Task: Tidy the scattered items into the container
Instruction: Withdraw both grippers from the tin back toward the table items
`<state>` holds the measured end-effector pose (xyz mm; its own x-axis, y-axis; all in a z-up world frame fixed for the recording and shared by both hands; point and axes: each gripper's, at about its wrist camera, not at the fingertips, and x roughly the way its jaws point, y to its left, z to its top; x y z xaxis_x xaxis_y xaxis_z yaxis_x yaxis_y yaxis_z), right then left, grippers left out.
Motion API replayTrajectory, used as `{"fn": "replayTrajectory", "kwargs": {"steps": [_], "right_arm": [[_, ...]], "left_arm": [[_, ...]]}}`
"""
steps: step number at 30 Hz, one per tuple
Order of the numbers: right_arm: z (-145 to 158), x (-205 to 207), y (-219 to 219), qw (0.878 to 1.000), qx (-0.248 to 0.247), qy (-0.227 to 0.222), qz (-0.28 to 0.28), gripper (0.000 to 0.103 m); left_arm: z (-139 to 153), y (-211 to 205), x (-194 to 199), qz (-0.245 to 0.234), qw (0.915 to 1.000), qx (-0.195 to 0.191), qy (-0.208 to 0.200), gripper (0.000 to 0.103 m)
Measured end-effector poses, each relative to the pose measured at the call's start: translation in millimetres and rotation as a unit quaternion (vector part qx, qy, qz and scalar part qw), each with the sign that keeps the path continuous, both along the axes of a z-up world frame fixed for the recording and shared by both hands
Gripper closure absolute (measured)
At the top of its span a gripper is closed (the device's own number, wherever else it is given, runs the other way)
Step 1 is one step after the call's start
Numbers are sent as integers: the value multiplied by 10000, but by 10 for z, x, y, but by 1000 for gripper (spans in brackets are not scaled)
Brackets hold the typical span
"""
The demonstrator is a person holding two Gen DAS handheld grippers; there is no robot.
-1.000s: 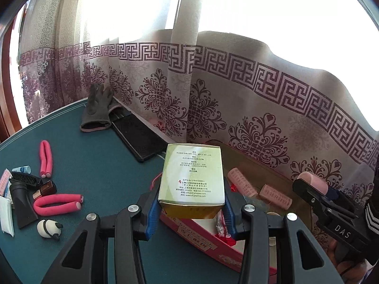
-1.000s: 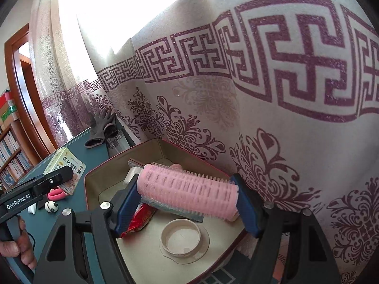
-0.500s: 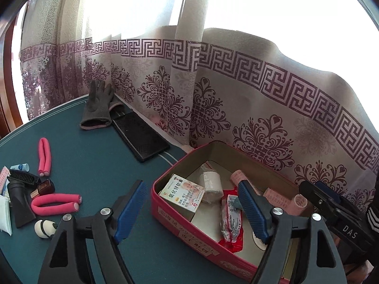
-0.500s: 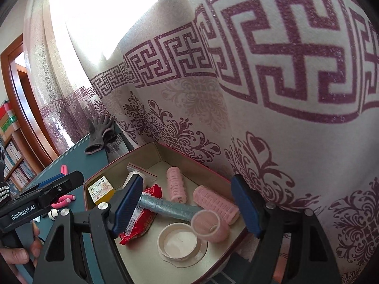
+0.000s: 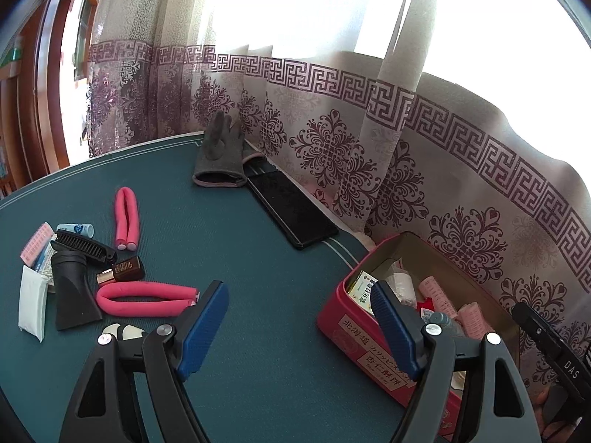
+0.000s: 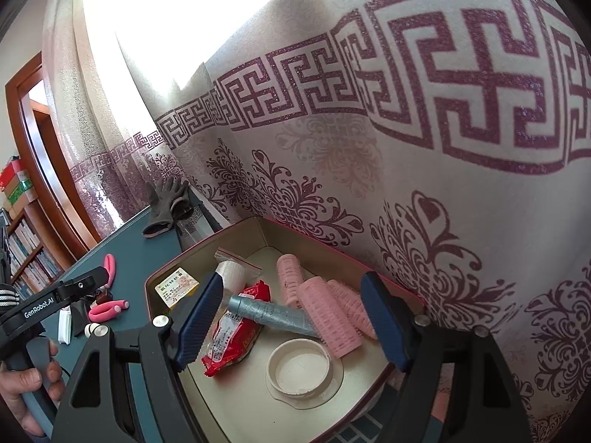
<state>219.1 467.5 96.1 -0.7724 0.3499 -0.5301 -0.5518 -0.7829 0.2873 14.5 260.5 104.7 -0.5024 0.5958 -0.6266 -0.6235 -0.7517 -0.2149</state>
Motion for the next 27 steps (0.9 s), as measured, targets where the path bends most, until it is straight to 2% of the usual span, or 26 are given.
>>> {"fn": "replayTrajectory", "kwargs": {"steps": [8,15,21,27], "right_arm": [[130,-166,-391,9982,360,179,444,23],[147,-524,-1001,9861,626,178,1528,22],[18,-845,-1501,9695,769,-67,2327,22],[-195,-1177,-1842,9562,592,-413,2835,22]], "left_arm": [[-76,-424,-212,532,9985,21,-137,22],[-78,-983,-325,1086,9941,-19,-47,22],[-139,-1641,-413,1760,9844,-46,8,22],[-270,-2264,-463,2407,9702,-255,121,22]]}}
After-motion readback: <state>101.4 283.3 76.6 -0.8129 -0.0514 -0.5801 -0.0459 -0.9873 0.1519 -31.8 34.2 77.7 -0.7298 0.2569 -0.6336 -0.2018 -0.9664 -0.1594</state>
